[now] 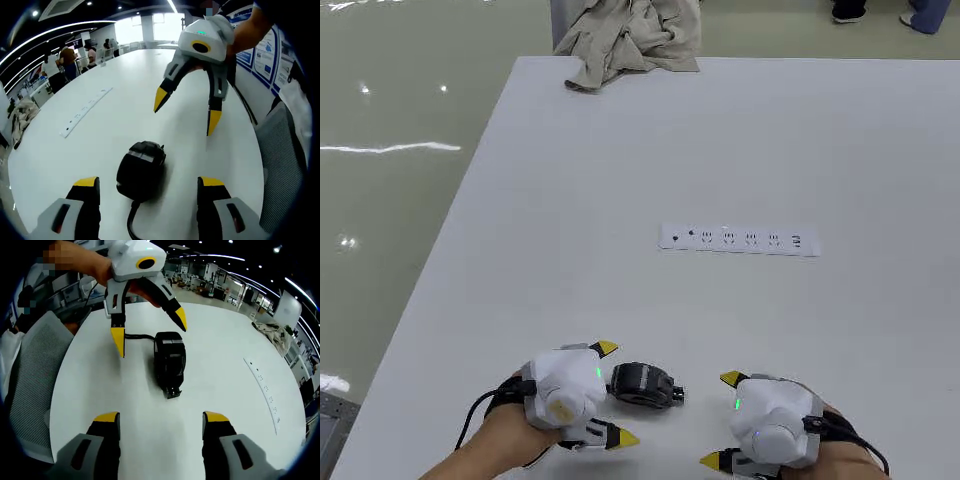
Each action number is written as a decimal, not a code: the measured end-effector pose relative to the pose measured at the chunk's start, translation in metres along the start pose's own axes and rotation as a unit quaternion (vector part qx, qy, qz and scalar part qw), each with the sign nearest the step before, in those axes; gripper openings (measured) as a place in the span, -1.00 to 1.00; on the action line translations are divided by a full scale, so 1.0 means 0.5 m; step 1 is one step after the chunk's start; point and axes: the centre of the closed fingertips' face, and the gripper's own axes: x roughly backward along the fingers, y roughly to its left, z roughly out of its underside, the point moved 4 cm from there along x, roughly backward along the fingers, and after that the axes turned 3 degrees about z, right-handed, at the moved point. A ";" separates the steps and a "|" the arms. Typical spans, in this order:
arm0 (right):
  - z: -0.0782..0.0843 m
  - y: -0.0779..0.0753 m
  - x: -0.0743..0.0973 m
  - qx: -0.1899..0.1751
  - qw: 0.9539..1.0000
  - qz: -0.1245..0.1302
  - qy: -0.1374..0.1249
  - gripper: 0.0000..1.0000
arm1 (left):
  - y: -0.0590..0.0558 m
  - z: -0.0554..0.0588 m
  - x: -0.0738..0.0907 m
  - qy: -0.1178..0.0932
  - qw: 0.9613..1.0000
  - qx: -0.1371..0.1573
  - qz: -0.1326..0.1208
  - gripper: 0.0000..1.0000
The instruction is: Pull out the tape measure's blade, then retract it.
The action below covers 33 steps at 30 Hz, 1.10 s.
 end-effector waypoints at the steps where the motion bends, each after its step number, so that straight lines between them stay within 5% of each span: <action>1: -0.001 0.000 0.000 0.001 1.000 -0.001 0.000 0.35 | 0.001 0.000 -0.001 0.000 1.000 0.000 0.001 0.54; 33: -0.004 -0.027 -0.067 0.020 0.999 -0.027 0.001 0.15 | 0.012 -0.009 -0.045 0.019 0.998 -0.054 0.036 0.32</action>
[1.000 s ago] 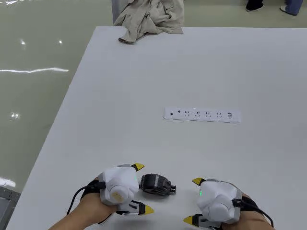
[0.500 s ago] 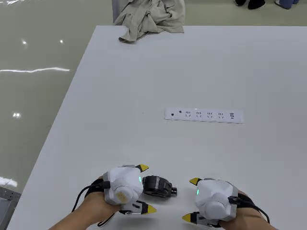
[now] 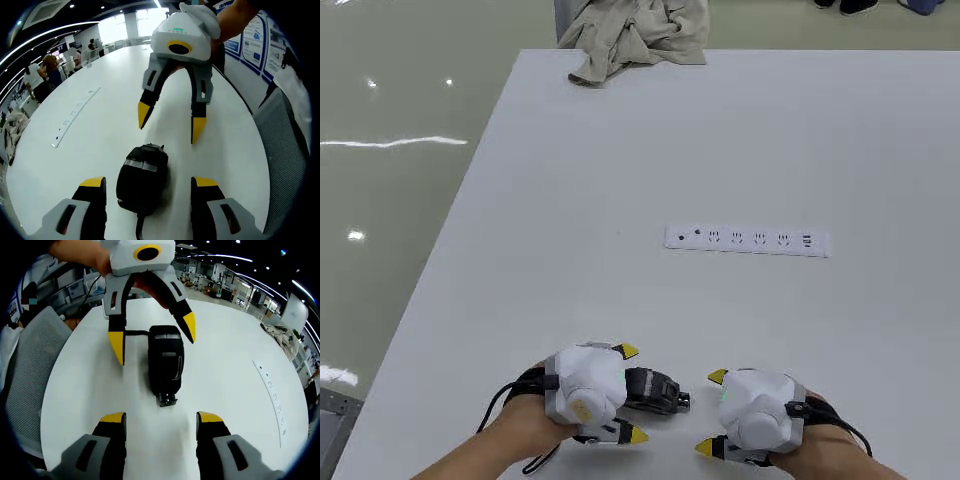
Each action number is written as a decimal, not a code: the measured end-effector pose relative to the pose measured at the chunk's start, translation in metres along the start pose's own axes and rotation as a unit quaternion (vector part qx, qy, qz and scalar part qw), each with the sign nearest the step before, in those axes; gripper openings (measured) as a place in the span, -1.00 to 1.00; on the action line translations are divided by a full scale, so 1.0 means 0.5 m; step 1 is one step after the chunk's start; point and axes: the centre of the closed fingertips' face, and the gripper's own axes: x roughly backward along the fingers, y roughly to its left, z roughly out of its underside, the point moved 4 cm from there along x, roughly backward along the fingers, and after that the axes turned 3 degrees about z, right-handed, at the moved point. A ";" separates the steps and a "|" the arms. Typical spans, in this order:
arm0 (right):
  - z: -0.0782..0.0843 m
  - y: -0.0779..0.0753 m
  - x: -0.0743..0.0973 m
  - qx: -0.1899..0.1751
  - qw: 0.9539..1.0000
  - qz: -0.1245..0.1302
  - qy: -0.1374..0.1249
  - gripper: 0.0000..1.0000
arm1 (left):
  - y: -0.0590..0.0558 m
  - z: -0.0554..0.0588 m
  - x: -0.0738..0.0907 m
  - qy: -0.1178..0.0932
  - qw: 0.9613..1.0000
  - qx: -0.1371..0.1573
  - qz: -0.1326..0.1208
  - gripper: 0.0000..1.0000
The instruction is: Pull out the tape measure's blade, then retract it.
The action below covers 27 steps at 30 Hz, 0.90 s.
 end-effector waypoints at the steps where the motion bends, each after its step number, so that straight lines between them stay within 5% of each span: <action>1: 0.000 0.001 -0.001 0.000 1.000 -0.002 -0.002 0.14 | 0.000 0.001 -0.002 -0.001 1.000 0.001 0.001 0.32; 27: -0.008 -0.011 -0.033 0.025 0.999 -0.026 -0.010 -0.02 | 0.003 0.004 -0.025 0.007 0.999 -0.029 0.019 0.11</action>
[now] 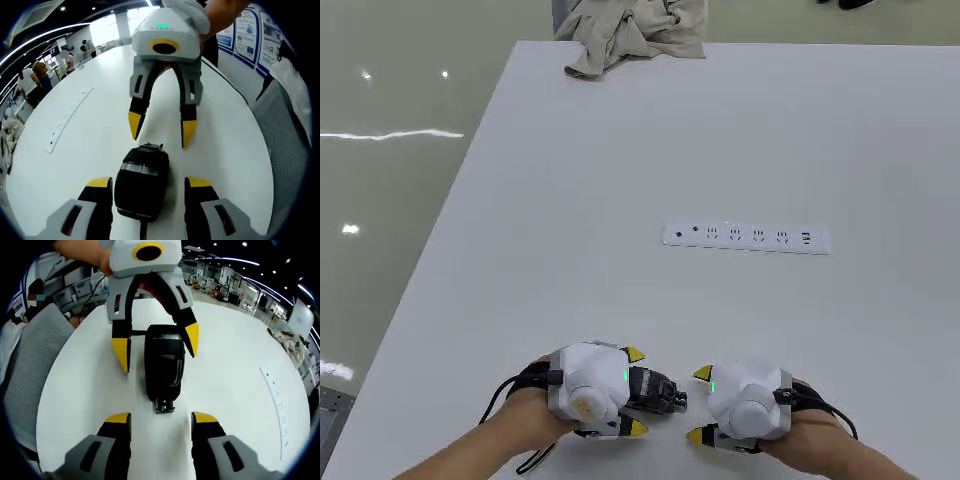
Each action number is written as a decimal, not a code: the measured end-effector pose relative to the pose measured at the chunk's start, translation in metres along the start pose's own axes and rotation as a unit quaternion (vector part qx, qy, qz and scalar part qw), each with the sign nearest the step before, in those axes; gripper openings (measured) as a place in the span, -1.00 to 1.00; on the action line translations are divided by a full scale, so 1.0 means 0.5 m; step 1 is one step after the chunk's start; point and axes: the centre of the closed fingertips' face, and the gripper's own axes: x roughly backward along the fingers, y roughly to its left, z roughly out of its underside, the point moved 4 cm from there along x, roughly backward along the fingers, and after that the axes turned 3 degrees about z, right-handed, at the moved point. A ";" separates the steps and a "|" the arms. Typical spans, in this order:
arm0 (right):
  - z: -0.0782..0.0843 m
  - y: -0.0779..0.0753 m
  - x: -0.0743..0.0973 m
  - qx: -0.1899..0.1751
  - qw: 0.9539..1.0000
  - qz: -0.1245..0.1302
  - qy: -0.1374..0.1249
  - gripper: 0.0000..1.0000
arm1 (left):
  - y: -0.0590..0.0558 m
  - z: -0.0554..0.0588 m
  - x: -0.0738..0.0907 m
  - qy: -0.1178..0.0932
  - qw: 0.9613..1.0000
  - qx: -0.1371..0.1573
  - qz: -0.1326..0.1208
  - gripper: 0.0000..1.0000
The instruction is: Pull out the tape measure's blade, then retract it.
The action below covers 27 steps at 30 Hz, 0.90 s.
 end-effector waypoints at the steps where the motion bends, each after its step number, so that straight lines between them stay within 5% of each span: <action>1: 0.000 0.000 0.000 0.000 1.000 -0.001 0.000 -0.02 | 0.000 0.000 0.000 0.000 1.000 -0.001 0.000 0.10; 27: -0.004 -0.004 -0.032 0.010 1.000 -0.023 0.002 -0.26 | 0.008 -0.010 -0.012 0.014 0.999 -0.032 -0.002 -0.15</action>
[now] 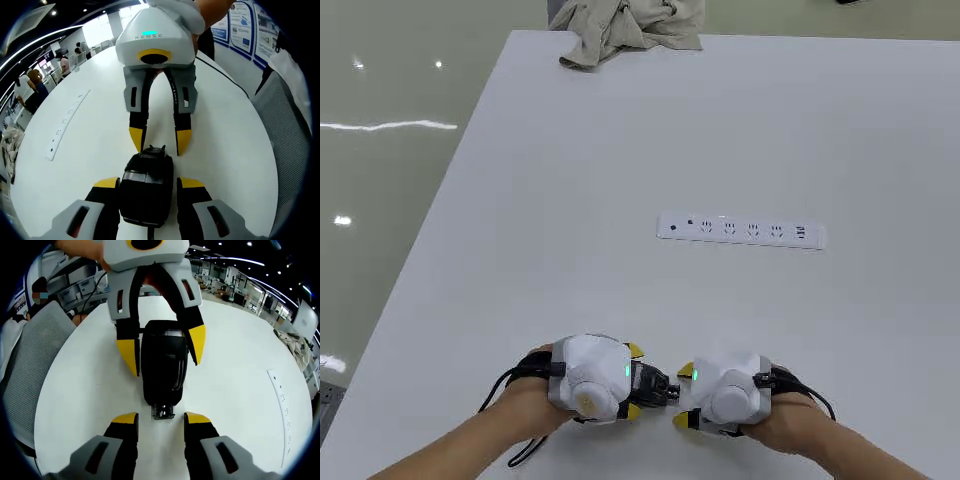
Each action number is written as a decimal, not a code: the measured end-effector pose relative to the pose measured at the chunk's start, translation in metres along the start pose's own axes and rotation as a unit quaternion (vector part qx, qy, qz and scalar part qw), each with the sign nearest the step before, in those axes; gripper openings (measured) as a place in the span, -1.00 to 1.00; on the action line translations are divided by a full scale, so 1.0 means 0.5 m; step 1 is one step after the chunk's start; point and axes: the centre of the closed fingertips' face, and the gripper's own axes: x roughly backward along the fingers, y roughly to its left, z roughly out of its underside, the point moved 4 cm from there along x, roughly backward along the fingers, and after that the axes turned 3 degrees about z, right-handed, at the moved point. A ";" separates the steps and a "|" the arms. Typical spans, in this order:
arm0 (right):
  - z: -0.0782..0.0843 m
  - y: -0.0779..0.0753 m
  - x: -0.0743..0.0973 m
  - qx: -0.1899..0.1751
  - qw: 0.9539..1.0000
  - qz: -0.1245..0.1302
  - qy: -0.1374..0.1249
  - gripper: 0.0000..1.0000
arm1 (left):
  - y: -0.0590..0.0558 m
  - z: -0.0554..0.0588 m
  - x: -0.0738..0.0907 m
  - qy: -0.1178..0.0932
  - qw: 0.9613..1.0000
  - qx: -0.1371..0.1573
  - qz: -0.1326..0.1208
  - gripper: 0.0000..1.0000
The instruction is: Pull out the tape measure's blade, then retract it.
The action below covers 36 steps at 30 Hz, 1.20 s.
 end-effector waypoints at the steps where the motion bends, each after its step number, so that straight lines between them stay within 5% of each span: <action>1: -0.001 0.000 -0.001 0.001 1.000 0.000 0.000 -0.26 | 0.000 0.000 -0.001 0.000 1.000 0.000 0.000 -0.15; 36: -0.005 -0.007 -0.010 -0.009 1.000 -0.017 -0.001 -0.61 | 0.006 0.000 -0.004 0.013 1.000 -0.018 0.005 -0.27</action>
